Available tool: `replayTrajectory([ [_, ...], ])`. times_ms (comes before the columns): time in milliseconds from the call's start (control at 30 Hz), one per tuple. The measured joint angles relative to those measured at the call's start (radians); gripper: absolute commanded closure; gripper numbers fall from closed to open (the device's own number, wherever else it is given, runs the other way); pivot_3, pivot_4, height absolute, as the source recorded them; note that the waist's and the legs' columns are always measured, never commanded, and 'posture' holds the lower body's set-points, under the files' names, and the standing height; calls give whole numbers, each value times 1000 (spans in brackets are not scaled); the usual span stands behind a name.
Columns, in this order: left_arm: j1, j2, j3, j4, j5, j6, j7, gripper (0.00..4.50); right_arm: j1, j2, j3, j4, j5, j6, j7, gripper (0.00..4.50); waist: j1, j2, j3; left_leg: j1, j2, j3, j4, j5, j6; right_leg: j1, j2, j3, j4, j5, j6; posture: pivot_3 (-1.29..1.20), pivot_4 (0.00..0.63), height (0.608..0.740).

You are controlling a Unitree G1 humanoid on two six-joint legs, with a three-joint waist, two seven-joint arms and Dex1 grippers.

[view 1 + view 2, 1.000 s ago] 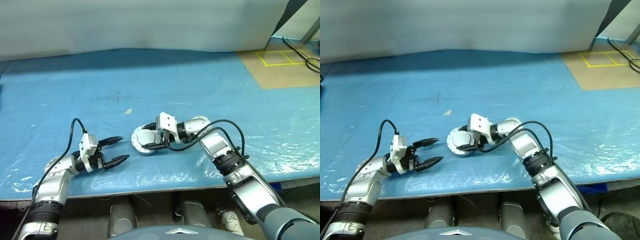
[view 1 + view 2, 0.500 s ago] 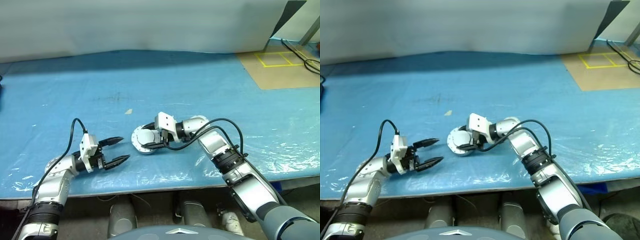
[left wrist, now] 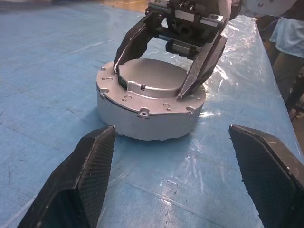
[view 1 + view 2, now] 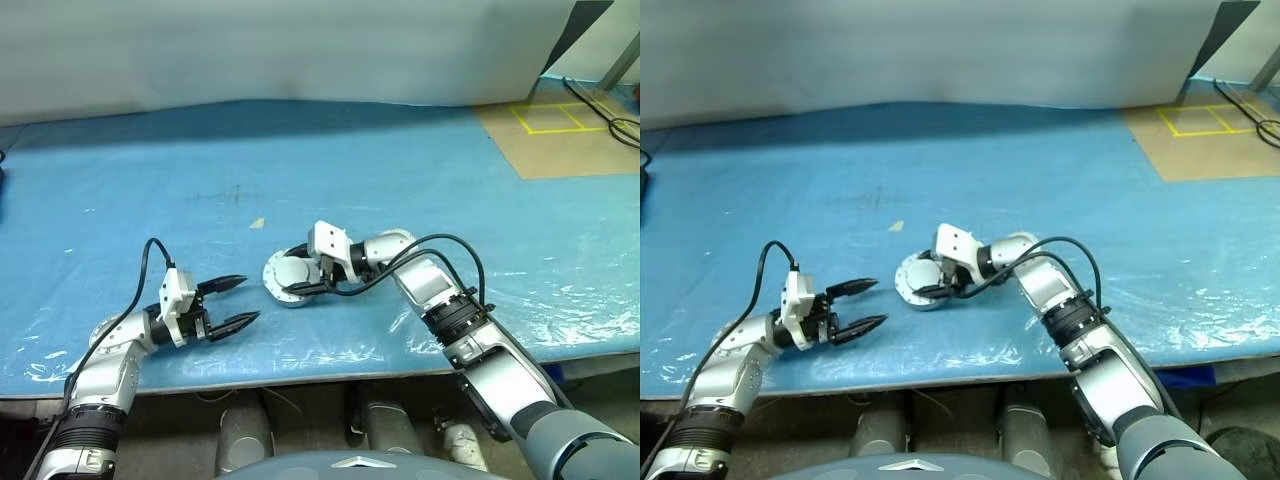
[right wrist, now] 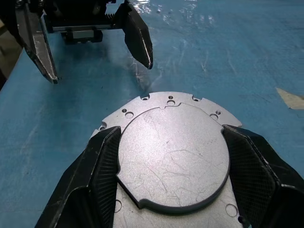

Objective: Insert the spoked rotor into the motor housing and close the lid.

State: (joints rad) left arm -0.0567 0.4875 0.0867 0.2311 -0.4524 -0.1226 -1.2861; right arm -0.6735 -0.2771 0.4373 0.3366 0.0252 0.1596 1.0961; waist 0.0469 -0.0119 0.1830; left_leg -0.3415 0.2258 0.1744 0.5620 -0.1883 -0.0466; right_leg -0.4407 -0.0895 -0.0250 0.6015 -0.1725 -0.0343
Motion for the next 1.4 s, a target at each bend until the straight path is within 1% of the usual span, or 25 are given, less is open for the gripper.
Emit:
replayTrajectory([
  [300,-1,-5,-1,0,-1,1,4,498,-11,-16,19,-9,-21,-12,-10,1533,1,0,0,-1,0,0,0,0,0,1,0,0,-2,0,0,0,150,740],
  [433,-21,-36,1,-19,-34,70,62,498,-11,-21,21,-15,-21,-13,-9,1533,2,0,0,-2,-1,0,0,0,0,1,0,0,-3,0,0,0,150,740],
  [533,-48,-38,1,-46,-59,132,92,498,-10,-22,23,-17,-21,-13,-9,1533,2,0,0,-2,0,0,0,0,0,1,0,0,-3,0,0,0,150,740],
  [700,-72,-56,1,-53,-66,156,128,498,-3,-25,27,-30,-21,-13,-10,1533,1,0,0,-2,0,0,0,0,0,1,0,0,-4,0,0,0,150,740],
  [800,-89,-58,1,-53,-73,170,128,1064,3,-26,27,-38,-21,-13,-11,1533,1,0,0,-2,-1,0,0,0,0,1,0,0,-5,0,1,0,150,740],
  [933,-93,-56,1,-49,-75,182,93,2417,7,-27,27,-43,-21,-13,-13,1533,0,0,-1,-2,-1,0,0,0,0,1,0,0,-5,0,1,0,150,740],
  [1100,-92,-48,-14,-34,-51,165,53,4248,10,-28,27,-44,-21,-13,-23,1533,0,0,-1,-2,-1,0,0,0,0,2,0,0,-6,0,1,0,150,740],
  [1133,-92,-46,-16,-31,-47,164,47,4476,10,-28,27,-44,-21,-13,-25,1533,0,0,-1,-2,-1,0,0,0,0,2,0,0,-6,0,1,0,150,740],
  [1400,-98,-43,-36,13,-7,153,34,4476,11,-30,27,-44,-21,-14,-30,1533,0,0,-1,-2,-1,0,-2,0,0,3,0,0,-10,0,1,0,150,740],
])
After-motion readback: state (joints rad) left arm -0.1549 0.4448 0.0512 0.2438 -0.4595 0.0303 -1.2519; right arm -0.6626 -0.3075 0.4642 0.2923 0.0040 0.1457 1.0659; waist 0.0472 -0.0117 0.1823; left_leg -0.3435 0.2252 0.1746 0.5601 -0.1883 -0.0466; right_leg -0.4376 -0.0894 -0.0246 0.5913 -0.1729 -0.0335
